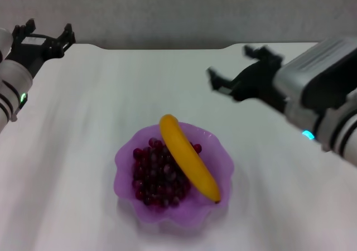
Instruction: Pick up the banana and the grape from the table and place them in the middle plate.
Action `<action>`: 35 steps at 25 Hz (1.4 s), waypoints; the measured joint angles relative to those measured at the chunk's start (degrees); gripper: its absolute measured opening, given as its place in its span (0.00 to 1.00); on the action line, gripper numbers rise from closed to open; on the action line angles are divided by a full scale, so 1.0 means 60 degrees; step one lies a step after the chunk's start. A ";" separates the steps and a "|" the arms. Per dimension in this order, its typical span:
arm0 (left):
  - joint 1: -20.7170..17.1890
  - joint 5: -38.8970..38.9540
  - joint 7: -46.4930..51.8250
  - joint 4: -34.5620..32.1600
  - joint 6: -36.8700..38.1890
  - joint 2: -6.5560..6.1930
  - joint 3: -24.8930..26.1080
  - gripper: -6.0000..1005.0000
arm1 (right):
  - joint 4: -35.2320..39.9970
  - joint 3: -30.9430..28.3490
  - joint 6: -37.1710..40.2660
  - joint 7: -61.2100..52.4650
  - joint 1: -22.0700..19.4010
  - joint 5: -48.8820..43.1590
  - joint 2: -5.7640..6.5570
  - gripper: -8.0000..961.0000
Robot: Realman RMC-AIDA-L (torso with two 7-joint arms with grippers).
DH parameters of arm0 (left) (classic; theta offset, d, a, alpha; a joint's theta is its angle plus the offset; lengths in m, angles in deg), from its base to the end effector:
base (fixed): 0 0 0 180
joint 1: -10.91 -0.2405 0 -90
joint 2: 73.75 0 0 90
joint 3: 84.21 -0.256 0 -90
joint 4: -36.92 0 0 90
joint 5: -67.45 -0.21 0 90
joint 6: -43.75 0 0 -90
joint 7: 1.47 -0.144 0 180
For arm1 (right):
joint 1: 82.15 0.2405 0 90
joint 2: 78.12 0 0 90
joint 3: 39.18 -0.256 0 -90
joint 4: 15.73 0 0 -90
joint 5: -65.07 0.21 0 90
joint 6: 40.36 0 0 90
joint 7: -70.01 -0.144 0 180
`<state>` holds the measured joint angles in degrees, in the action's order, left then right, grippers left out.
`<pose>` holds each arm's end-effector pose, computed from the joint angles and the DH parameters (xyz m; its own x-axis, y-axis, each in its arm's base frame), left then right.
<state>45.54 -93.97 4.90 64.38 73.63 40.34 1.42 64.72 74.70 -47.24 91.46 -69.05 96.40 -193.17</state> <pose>-0.2714 0.4498 0.0334 0.7654 0.0701 0.6397 0.6431 -0.1209 -0.7562 0.1585 0.3576 -0.0330 0.8899 -0.1186 -0.4405 -0.4330 -0.5232 -0.7340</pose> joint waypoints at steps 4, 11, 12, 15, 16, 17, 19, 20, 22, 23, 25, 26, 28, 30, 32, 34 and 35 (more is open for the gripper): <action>-0.0081 -0.0010 -0.0249 0.0066 0.0001 0.0102 0.0018 0.87 | -0.0389 -0.0628 0.1305 0.0000 -0.0495 0.0009 -0.0001 0.95; -0.0258 0.0031 -0.0339 0.0217 0.0150 0.0180 0.0029 0.87 | -0.2564 -0.1220 0.4822 -0.0158 -0.0615 0.0342 -0.0023 0.95; -0.0253 0.0020 -0.0340 0.0198 0.0201 0.0213 0.0030 0.87 | -0.3094 -0.1216 0.5491 -0.0194 -0.0537 0.0491 -0.0023 0.95; -0.0230 0.0022 -0.0342 0.0112 0.0357 0.0278 0.0027 0.87 | -0.4507 -0.1121 0.7372 -0.0330 -0.0253 0.0902 -0.0049 0.95; -0.0202 0.0035 -0.0343 0.0050 0.0401 0.0300 0.0025 0.87 | -0.5080 -0.1058 0.8038 -0.0481 -0.0122 0.1118 -0.0062 0.95; -0.0168 0.0047 -0.0343 -0.0029 0.0442 0.0312 0.0026 0.87 | -0.5462 -0.1008 0.8405 -0.0643 -0.0007 0.1280 -0.0064 0.95; -0.0091 0.0062 -0.0342 -0.0310 0.0662 0.0334 0.0025 0.87 | -0.6476 -0.0925 0.9111 -0.1198 0.0370 0.1670 -0.0065 0.95; -0.0066 0.0069 -0.0340 -0.0467 0.0818 0.0338 0.0025 0.87 | -0.6828 -0.0931 0.9198 -0.1458 0.0547 0.1779 -0.0061 0.95; -0.0010 0.0078 -0.0336 -0.0897 0.1263 0.0349 0.0026 0.87 | -0.7660 -0.0980 0.9339 -0.2127 0.0986 0.1936 -0.0044 0.95; 0.0025 0.0080 -0.0320 -0.1097 0.1437 0.0355 0.0024 0.87 | -0.8033 -0.1028 0.9397 -0.2460 0.1177 0.1965 -0.0030 0.95; 0.0089 0.0085 -0.0282 -0.1260 0.1582 0.0359 0.0025 0.87 | -0.8778 -0.1202 0.9658 -0.2834 0.1485 0.1973 -0.0020 0.95; 0.0145 0.0090 -0.0260 -0.1302 0.1597 0.0359 0.0025 0.87 | -0.9112 -0.1311 0.9831 -0.2900 0.1617 0.1973 -0.0026 0.95; 0.0230 0.0093 -0.0263 -0.1330 0.1586 0.0361 0.0025 0.88 | -0.9983 -0.1572 1.0281 -0.2901 0.1957 0.1975 -0.0044 0.95; 0.0371 0.0110 -0.0303 -0.1503 0.1560 0.0364 0.0128 0.88 | -1.0585 -0.1695 1.0505 -0.2893 0.2243 0.1972 -0.0051 0.95; 0.0594 0.0243 -0.0324 -0.1915 0.1538 0.0374 0.0451 0.88 | -1.0909 -0.1738 1.0542 -0.2872 0.2432 0.1971 -0.0050 0.95; 0.0819 0.0419 -0.0327 -0.2394 0.1540 0.0378 0.0926 0.88 | -1.0983 -0.1749 1.0528 -0.2867 0.2478 0.1971 -0.0063 0.95; 0.0847 0.0444 -0.0329 -0.2489 0.1540 0.0379 0.1061 0.88 | -1.0986 -0.1755 1.0518 -0.2867 0.2480 0.1970 -0.0071 0.95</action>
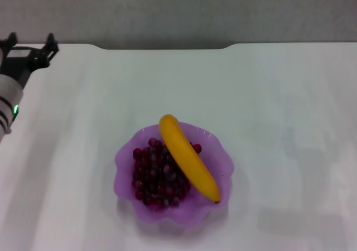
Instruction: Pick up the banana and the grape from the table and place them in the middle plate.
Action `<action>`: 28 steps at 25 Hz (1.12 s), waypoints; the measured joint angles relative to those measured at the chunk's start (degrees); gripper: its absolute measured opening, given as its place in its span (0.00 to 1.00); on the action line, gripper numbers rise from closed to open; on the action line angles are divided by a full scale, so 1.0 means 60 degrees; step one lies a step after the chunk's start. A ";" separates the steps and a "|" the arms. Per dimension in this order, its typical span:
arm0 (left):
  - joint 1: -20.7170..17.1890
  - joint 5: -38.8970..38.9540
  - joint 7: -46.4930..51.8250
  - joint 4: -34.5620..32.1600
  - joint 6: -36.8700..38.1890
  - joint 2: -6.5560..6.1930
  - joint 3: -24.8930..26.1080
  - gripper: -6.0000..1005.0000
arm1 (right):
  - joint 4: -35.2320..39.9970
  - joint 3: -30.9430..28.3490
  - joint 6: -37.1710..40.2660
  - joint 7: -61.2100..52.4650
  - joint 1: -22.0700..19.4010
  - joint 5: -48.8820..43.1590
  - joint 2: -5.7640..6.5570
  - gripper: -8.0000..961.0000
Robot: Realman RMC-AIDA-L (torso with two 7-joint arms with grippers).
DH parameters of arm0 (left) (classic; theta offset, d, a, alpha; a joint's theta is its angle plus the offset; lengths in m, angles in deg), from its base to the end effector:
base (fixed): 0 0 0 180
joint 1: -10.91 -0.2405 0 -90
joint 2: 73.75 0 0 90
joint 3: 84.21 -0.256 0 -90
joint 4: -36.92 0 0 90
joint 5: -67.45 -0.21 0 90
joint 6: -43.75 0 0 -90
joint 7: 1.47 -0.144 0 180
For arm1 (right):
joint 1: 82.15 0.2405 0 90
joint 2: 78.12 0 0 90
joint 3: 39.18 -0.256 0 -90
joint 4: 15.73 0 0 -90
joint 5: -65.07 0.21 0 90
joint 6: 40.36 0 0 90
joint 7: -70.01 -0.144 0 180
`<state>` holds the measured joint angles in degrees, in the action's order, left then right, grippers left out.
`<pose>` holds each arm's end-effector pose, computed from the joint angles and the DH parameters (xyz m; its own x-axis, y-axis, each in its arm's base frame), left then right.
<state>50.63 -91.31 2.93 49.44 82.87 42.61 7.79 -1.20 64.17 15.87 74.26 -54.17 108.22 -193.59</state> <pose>-0.2967 0.4430 0.0298 0.7376 0.0733 0.6713 0.6733 -0.0033 -0.7394 0.3463 0.3787 0.0582 0.7725 0.0692 -0.6312 -0.6321 0.1790 -0.7539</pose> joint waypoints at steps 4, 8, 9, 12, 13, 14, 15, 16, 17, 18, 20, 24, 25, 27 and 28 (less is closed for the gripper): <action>0.0043 0.0014 -0.0011 -0.0129 0.0028 -0.0012 0.0601 0.87 | 0.0044 -0.0019 0.0082 -0.0106 -0.0099 0.0165 -0.0015 0.95; -0.0044 0.0016 -0.0015 -0.0124 0.0063 -0.0044 0.0646 0.87 | 0.0072 0.0034 0.0233 -0.0111 -0.0185 0.0232 -0.0031 0.95; -0.0076 0.0016 -0.0021 -0.0105 0.0099 -0.0044 0.0648 0.87 | 0.0074 0.0072 0.0303 -0.0107 -0.0226 0.0222 -0.0032 0.95; -0.0119 0.0014 -0.0203 -0.0058 0.0295 -0.0031 0.0649 0.88 | 0.0069 0.0079 0.0380 -0.0072 -0.0308 0.0201 -0.0034 0.95; -0.0082 -0.0004 -0.0349 -0.0049 0.0360 -0.0036 0.0648 0.88 | 0.0055 0.0038 0.0377 -0.0072 -0.0310 0.0210 -0.0029 0.95; -0.0045 -0.0017 -0.0454 -0.0048 0.0368 -0.0048 0.0647 0.88 | 0.0020 -0.0047 0.0330 -0.0072 -0.0266 0.0227 -0.0022 0.95; 0.0021 -0.0023 -0.0596 -0.0069 0.0338 -0.0069 0.0647 0.88 | -0.0008 -0.0105 0.0295 -0.0070 -0.0225 0.0233 -0.0016 0.95; 0.0107 -0.0024 -0.0770 -0.0129 0.0247 -0.0095 0.0647 0.88 | -0.0054 -0.0163 0.0223 -0.0053 -0.0159 0.0240 -0.0001 0.95; 0.0173 -0.0015 -0.0908 -0.0190 0.0163 -0.0112 0.0646 0.88 | -0.0125 -0.0214 0.0164 -0.0023 -0.0066 0.0245 0.0011 0.95; 0.0230 -0.0003 -0.1014 -0.0240 0.0094 -0.0123 0.0647 0.88 | -0.0189 -0.0242 0.0136 -0.0003 0.0005 0.0245 0.0017 0.95; 0.0294 0.0003 -0.1126 -0.0287 0.0029 -0.0132 0.0647 0.87 | -0.0320 -0.0311 0.0120 0.0051 0.0168 0.0246 0.0040 0.95; 0.0262 0.0106 -0.0937 -0.0226 0.0152 -0.0044 0.0731 0.87 | -0.0528 -0.0769 0.0111 0.0459 0.0405 0.0250 0.0054 0.95; 0.0256 0.0144 -0.0875 -0.0225 0.0182 -0.0024 0.0750 0.87 | -0.0523 -0.0841 0.0118 0.0576 0.0421 0.0252 0.0056 0.95; 0.0247 0.0166 -0.0816 -0.0226 0.0210 -0.0009 0.0758 0.87 | -0.0469 -0.0918 0.0167 0.0744 0.0490 0.0248 0.0074 0.95; 0.0249 0.0166 -0.0816 -0.0234 0.0202 -0.0011 0.0764 0.87 | -0.0444 -0.0927 0.0195 0.0791 0.0559 0.0238 0.0085 0.95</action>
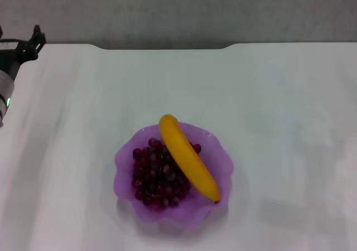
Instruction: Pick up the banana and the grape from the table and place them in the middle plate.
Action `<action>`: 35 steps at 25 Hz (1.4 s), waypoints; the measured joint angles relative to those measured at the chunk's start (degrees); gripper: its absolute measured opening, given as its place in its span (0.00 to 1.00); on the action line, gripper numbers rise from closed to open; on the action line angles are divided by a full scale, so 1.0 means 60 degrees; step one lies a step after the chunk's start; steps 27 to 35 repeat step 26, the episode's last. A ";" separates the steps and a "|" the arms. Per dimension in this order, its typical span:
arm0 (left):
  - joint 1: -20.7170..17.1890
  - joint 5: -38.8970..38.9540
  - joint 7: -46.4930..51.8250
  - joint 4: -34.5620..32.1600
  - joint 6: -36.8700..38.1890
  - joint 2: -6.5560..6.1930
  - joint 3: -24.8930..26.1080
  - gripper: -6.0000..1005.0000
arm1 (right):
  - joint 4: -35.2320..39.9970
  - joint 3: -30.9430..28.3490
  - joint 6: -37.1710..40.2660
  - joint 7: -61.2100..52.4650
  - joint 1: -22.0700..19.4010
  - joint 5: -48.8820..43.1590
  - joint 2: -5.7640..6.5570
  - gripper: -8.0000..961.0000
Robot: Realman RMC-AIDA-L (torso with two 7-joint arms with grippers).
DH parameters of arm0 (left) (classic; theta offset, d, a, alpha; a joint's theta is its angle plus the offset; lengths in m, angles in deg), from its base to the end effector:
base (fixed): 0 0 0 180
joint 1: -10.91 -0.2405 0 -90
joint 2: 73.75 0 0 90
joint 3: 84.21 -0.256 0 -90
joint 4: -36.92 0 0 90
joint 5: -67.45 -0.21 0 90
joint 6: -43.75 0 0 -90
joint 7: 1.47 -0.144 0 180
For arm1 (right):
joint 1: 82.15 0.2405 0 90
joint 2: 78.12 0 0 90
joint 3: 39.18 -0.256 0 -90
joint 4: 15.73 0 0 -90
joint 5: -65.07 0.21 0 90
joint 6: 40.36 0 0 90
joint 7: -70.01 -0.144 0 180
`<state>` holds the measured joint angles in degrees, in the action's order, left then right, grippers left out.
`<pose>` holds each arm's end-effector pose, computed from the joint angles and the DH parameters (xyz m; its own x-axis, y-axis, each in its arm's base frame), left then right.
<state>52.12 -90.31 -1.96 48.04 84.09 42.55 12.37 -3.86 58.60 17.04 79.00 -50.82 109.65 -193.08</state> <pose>-0.2972 0.4481 0.0419 0.7581 0.0468 0.6505 0.6480 0.0578 -0.7594 0.3458 0.3907 0.0801 0.8065 0.0931 -0.5839 -0.5846 0.2736 -0.7638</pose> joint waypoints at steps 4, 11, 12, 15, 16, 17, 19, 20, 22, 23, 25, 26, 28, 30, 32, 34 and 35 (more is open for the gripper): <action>0.0015 0.0001 -0.0043 -0.0075 -0.0117 -0.0067 0.0029 0.87 | -0.0040 0.0009 -0.0182 0.0237 0.0182 -0.0050 -0.0009 0.95; -0.0093 -0.0094 -0.0098 0.0041 -0.0164 -0.0049 -0.0063 0.87 | 0.0059 0.0176 -0.1166 0.0149 0.0199 -0.0098 -0.0090 0.95; -0.0042 -0.0108 -0.0099 0.0039 -0.0205 -0.0051 -0.0096 0.87 | 0.0059 0.0219 -0.1169 0.0054 0.0250 -0.0107 -0.0079 0.95; -0.0008 -0.0134 -0.0104 0.0061 -0.0170 -0.0053 -0.0124 0.87 | 0.0054 0.0399 -0.1208 -0.0008 0.0280 -0.0117 -0.0072 0.95; -0.0019 -0.0189 -0.0110 0.0086 -0.0064 -0.0047 -0.0127 0.87 | 0.0056 0.0421 -0.1234 -0.0010 0.0279 -0.0118 -0.0072 0.95; -0.0023 -0.0280 -0.0122 0.0099 0.0042 -0.0043 -0.0131 0.87 | 0.0062 0.0427 -0.1274 -0.0013 0.0279 -0.0119 -0.0072 0.95; -0.0009 -0.0537 -0.0177 0.0100 0.0211 -0.0049 -0.0130 0.87 | 0.0063 0.0429 -0.1350 -0.0015 0.0313 -0.0121 -0.0072 0.95; 0.0021 -0.0646 -0.0230 0.0102 0.0244 -0.0061 -0.0111 0.87 | 0.0064 0.0430 -0.1380 -0.0020 0.0331 -0.0122 -0.0071 0.95; 0.0074 -0.0711 -0.0414 0.0106 0.0231 -0.0052 -0.0047 0.87 | 0.0052 0.0462 -0.1424 -0.0018 0.0346 -0.0122 -0.0070 0.95; 0.0082 -0.0706 -0.0537 0.0106 0.0209 -0.0029 -0.0029 0.87 | 0.0039 0.0504 -0.1434 -0.0002 0.0334 -0.0122 -0.0074 0.95; 0.0081 -0.0695 -0.0688 0.0096 0.0178 -0.0001 -0.0063 0.87 | 0.0019 0.0587 -0.1437 0.0028 0.0291 -0.0122 -0.0089 0.95; 0.0074 -0.0696 -0.0747 0.0066 0.0157 0.0006 -0.0086 0.87 | 0.0004 0.0613 -0.1438 0.0030 0.0272 -0.0121 -0.0093 0.95; 0.0074 -0.0696 -0.0747 0.0066 0.0157 0.0006 -0.0086 0.87 | 0.0004 0.0613 -0.1438 0.0030 0.0272 -0.0121 -0.0093 0.95; 0.0074 -0.0696 -0.0747 0.0066 0.0157 0.0006 -0.0086 0.87 | 0.0004 0.0613 -0.1438 0.0030 0.0272 -0.0121 -0.0093 0.95; 0.0074 -0.0696 -0.0747 0.0066 0.0157 0.0006 -0.0086 0.87 | 0.0004 0.0613 -0.1438 0.0030 0.0272 -0.0121 -0.0093 0.95; 0.0074 -0.0696 -0.0747 0.0066 0.0157 0.0006 -0.0086 0.87 | 0.0004 0.0613 -0.1438 0.0030 0.0272 -0.0121 -0.0093 0.95; 0.0074 -0.0696 -0.0747 0.0066 0.0157 0.0006 -0.0086 0.87 | 0.0004 0.0613 -0.1438 0.0030 0.0272 -0.0121 -0.0093 0.95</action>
